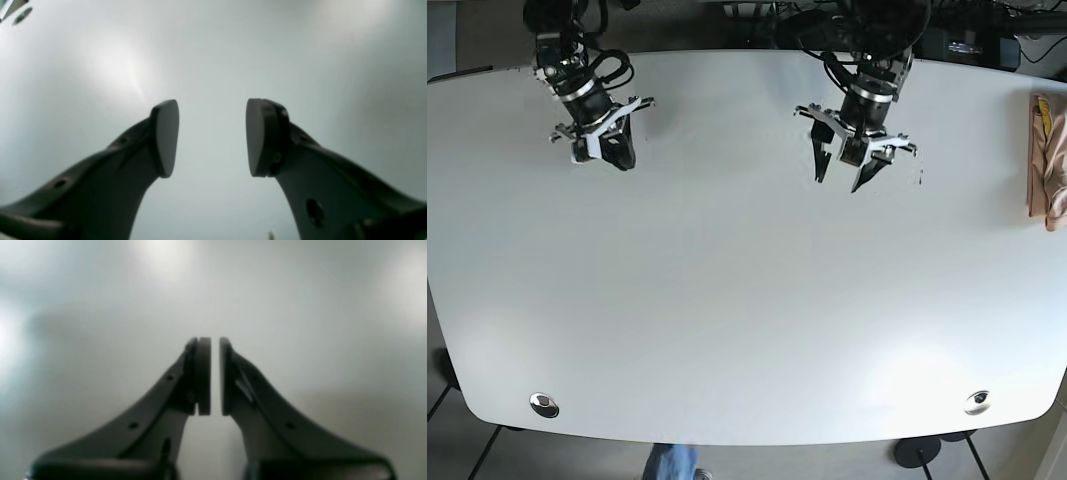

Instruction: Fold the T-shirt properly

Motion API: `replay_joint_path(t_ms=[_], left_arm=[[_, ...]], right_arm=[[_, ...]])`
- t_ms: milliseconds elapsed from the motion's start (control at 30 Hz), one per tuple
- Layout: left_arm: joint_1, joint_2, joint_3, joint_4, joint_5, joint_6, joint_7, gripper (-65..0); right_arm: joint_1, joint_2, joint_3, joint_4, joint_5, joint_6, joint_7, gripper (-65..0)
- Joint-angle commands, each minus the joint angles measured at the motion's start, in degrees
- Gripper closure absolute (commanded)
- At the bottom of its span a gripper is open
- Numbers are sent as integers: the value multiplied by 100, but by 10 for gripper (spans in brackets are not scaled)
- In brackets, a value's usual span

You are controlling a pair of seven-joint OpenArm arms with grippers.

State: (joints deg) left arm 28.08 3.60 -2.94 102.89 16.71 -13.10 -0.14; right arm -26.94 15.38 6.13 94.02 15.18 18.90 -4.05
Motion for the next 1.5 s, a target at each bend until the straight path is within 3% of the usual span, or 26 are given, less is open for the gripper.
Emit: replay_joint_path(t_ms=[33,367,433,567,633,733,800,933,1033,1067,1100,1133,1233,1367,1500], left_arm=[[344,155,17,423,-67,31,-245,-292],[1469,190,8,1117,-84,22,-192,-293],[1487,190,17,1126,-119,14,124,-293],[1487,155,-18,1126,-990,5,634,-293],[1496,49,-97,1126,-1403,5,801,-293],[1663,-179,-132,1126,-1913,5,880,-293],[1680,-294,-132,1126,-2045,5,889,-293],[1549,-469,-132,1117,-2045,5,889,-293],[1214,-505,-97,1135,-2009,5,898,-297],[1074,-505,-18,1117,-2009,14,898,-321],[845,-487,149,1082,-2001,40,898,-386],[678,-478,307,1056,-1992,58,898,-439],[564,-505,597,871,-1992,436,1047,-485],[124,-557,659,827,-2027,673,2225,-486],[98,-557,650,801,-2027,682,2410,-486]], right_arm=[[-247,40,165,247,25,23,216,-35],[-730,-21,367,651,34,31,216,-35],[-511,-171,367,704,34,31,172,-35],[-282,-206,367,888,34,67,-135,-35],[-185,-223,367,967,34,365,-302,-35],[131,-557,376,1038,34,849,-575,-35],[360,-628,367,1038,34,1183,-856,-35],[1063,-1023,367,1038,34,1596,-1682,-40],[1802,-1252,402,1020,34,1614,-2667,-41],[1942,-1252,411,1020,34,1614,-2869,-41],[2100,-1252,411,1020,34,1614,-3063,-41],[2206,-1252,411,1038,34,1605,-3159,-41],[2347,-1261,394,1038,34,1605,-3326,-41],[2408,-1252,402,1003,16,1605,-3326,-41],[2487,-1252,376,1003,25,1596,-3326,-41]])
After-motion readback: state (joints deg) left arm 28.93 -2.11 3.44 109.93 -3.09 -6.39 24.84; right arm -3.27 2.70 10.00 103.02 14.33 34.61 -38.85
